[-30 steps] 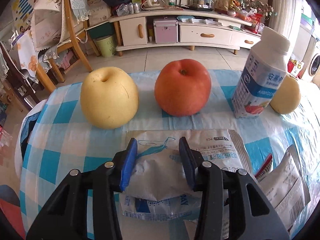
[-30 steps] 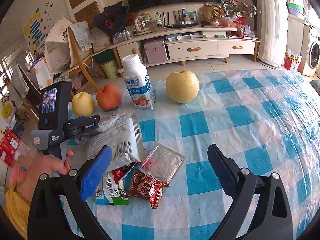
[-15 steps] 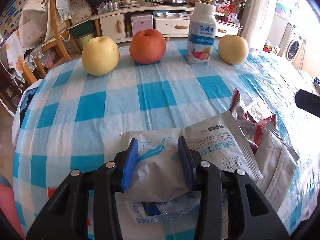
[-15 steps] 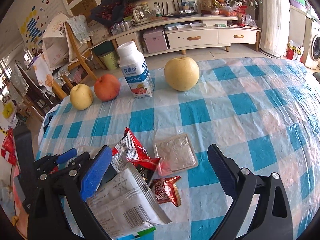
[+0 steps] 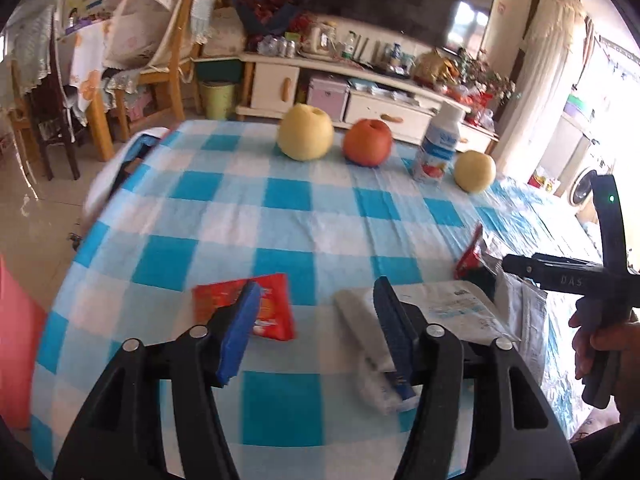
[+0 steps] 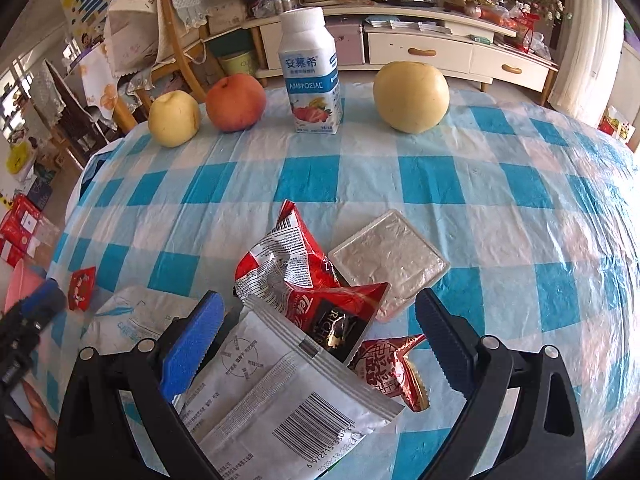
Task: Collect trash
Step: 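Grasp the small red snack packet with left tool while right tool grasps the red chip bag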
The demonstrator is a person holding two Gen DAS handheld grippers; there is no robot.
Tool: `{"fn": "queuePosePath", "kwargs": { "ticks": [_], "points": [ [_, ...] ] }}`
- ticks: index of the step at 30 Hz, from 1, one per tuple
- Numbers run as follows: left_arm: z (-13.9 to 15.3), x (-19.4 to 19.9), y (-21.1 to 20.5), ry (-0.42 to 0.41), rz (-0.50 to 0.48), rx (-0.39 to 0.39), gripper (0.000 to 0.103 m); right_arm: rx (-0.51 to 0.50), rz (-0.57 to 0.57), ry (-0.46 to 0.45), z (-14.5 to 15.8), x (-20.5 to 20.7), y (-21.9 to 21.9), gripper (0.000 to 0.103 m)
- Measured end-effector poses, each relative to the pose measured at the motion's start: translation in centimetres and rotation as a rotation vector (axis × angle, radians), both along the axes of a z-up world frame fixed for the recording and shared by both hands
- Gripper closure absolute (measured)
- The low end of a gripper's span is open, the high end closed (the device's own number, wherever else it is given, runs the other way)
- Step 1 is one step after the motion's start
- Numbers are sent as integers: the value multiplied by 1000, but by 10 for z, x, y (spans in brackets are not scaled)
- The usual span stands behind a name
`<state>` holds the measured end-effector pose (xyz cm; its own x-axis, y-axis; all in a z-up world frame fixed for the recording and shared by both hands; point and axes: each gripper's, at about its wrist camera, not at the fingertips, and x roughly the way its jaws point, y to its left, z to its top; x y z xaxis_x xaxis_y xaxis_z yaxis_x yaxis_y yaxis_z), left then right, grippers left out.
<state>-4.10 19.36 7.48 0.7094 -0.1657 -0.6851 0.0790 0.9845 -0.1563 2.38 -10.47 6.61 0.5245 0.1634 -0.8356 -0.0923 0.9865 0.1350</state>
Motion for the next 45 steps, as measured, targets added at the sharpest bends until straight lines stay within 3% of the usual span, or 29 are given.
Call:
{"fn": "queuePosePath", "kwargs": {
  "ticks": [3, 8, 14, 17, 23, 25, 28, 30, 34, 38, 45],
  "points": [
    [-6, 1, 31, 11, 33, 4, 31, -15, 28, 1, -2, 2, 7, 8],
    [-30, 13, 51, 75, 64, -84, 30, -76, 55, 0, -10, 8, 18, 8],
    [-49, 31, 38, 119, 56, -69, 30, -105, 63, 31, -24, 20, 24, 7],
    [-55, 37, 34, 137, 71, -25, 30, -138, 72, 38, -31, 25, 30, 7],
    [-57, 39, 25, 115, 78, 37, 31, -144, 84, 19, -28, 27, 35, 7],
    [-57, 40, 19, 118, 78, 80, 32, -171, 87, 13, -28, 26, 37, 10],
    [-56, 40, 21, 115, 94, 85, 43, -183, 94, 4, -28, 24, 38, 19],
    [-55, 38, 27, 108, 105, 59, 49, -182, 103, 11, -28, 24, 40, 31],
    [-55, 37, 30, 104, 104, 32, 55, -181, 102, 7, -27, 23, 40, 33],
    [-55, 35, 34, 99, 101, 5, 59, -173, 110, -11, -20, 19, 42, 45],
    [-53, 31, 42, 99, 103, -48, 65, -187, 137, -42, -14, 13, 52, 56]
  ]
}}
